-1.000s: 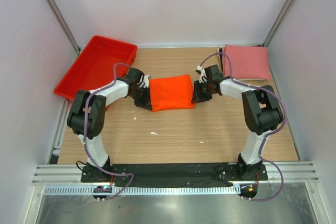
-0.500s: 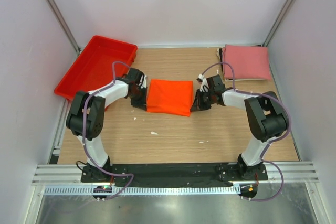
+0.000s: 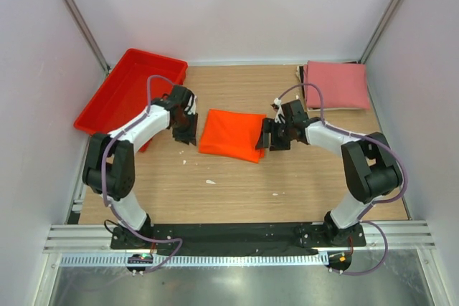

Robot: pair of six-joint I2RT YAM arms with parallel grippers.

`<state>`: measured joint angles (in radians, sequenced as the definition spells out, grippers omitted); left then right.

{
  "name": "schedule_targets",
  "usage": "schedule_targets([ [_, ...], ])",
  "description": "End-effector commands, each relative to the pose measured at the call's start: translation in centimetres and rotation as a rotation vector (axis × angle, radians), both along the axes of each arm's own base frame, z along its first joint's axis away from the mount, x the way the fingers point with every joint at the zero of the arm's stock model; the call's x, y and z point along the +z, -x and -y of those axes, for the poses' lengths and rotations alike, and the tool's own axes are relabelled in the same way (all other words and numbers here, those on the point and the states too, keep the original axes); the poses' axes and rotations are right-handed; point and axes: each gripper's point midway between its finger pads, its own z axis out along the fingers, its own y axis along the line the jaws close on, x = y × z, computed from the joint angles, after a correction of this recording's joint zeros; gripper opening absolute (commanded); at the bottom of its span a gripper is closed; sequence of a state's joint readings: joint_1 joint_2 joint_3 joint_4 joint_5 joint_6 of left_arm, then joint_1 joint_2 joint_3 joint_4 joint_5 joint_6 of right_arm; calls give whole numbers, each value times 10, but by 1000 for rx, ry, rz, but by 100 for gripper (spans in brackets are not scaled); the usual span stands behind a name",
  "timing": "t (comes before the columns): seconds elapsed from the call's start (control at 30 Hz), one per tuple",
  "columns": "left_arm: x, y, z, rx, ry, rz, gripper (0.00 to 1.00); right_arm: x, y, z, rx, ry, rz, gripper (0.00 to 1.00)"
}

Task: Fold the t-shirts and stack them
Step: Fold the tshirt, then neatly place the folded tshirt to the corner

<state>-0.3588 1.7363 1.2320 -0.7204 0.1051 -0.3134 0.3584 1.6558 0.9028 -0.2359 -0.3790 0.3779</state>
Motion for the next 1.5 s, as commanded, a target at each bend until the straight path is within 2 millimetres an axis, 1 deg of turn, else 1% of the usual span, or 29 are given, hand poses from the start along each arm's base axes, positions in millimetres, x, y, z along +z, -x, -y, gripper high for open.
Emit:
schedule_targets([
  [0.0, 53, -10, 4, -50, 42, 119, 31, 31, -37, 8, -51, 32, 87, 68],
  [0.03, 60, -12, 6, -58, 53, 137, 31, 23, -43, 11, -59, 39, 66, 69],
  [0.07, 65, -11, 8, -70, 65, 147, 31, 33, -58, 10, -59, 26, 96, 69],
  [0.13, 78, -11, 10, -99, 83, 178, 31, 34, -70, 9, -26, 22, 115, 70],
  [0.17, 82, -10, 10, -111, 90, 187, 31, 33, -84, 8, -21, 29, 125, 70],
  [0.23, 88, -5, 13, -144, 117, 197, 31, 29, -95, 8, 17, 44, 125, 70],
  [0.27, 90, -3, 14, -155, 128, 200, 31, 25, -105, 7, 29, 54, 112, 70],
  [0.33, 95, 1, 15, -171, 158, 206, 31, 18, -114, 6, 61, 69, 116, 70],
  [0.37, 96, 5, 20, -186, 188, 200, 31, 22, -121, 4, 76, 66, 127, 70],
  [0.4, 97, 6, 21, -189, 202, 200, 31, 10, -122, 4, 88, 74, 104, 70],
  [0.43, 99, 8, 23, -193, 220, 208, 31, 6, -124, 3, 98, 77, 100, 70],
  [0.47, 102, 12, 30, -210, 265, 203, 31, 7, -127, 3, 122, 84, 100, 70],
  [0.5, 104, 12, 33, -215, 285, 216, 31, -9, -122, 0, 146, 95, 51, 70],
  [0.57, 103, 16, 35, -219, 306, 218, 31, -15, -118, -1, 183, 107, 20, 70],
  [0.67, 105, 17, 36, -223, 314, 230, 31, -22, -107, -7, 217, 58, -4, 69],
  [0.77, 107, 18, 38, -229, 330, 235, 31, -24, -99, -11, 237, 25, -15, 66],
  [0.9, 107, 17, 38, -238, 335, 249, 31, -25, -95, -13, 260, -1, -23, 61],
  [0.93, 107, 18, 41, -237, 362, 237, 31, -24, -95, -15, 265, -21, -21, 59],
  [1.03, 106, 18, 44, -240, 396, 223, 29, -28, -98, -18, 268, -43, -34, 47],
  [1.07, 106, 18, 43, -235, 394, 223, 30, -28, -99, -18, 266, -39, -42, 41],
  [1.13, 108, 18, 41, -231, 388, 231, 30, -30, -99, -17, 267, -32, -42, 35],
  [1.17, 108, 18, 39, -229, 386, 235, 30, -31, -97, -16, 266, -26, -44, 26],
  [1.23, 109, 19, 39, -228, 387, 244, 30, -22, -100, -13, 253, -19, -20, 12],
  [1.27, 111, 19, 39, -227, 388, 246, 30, -18, -103, -8, 239, 5, -2, 1],
  [1.33, 110, 19, 39, -226, 386, 245, 30, 11, -112, -5, 223, 26, 85, 2],
  [1.37, 111, 19, 39, -228, 390, 249, 30, 15, -116, 5, 187, 79, 114, 1],
  [1.4, 109, 19, 39, -226, 388, 244, 30, 24, -119, 9, 167, 105, 148, 1],
  [1.43, 108, 17, 40, -224, 390, 241, 30, 47, -125, 16, 133, 132, 210, 1],
  [1.47, 105, 18, 41, -226, 393, 230, 29, 56, -127, 20, 116, 157, 234, 1],
])
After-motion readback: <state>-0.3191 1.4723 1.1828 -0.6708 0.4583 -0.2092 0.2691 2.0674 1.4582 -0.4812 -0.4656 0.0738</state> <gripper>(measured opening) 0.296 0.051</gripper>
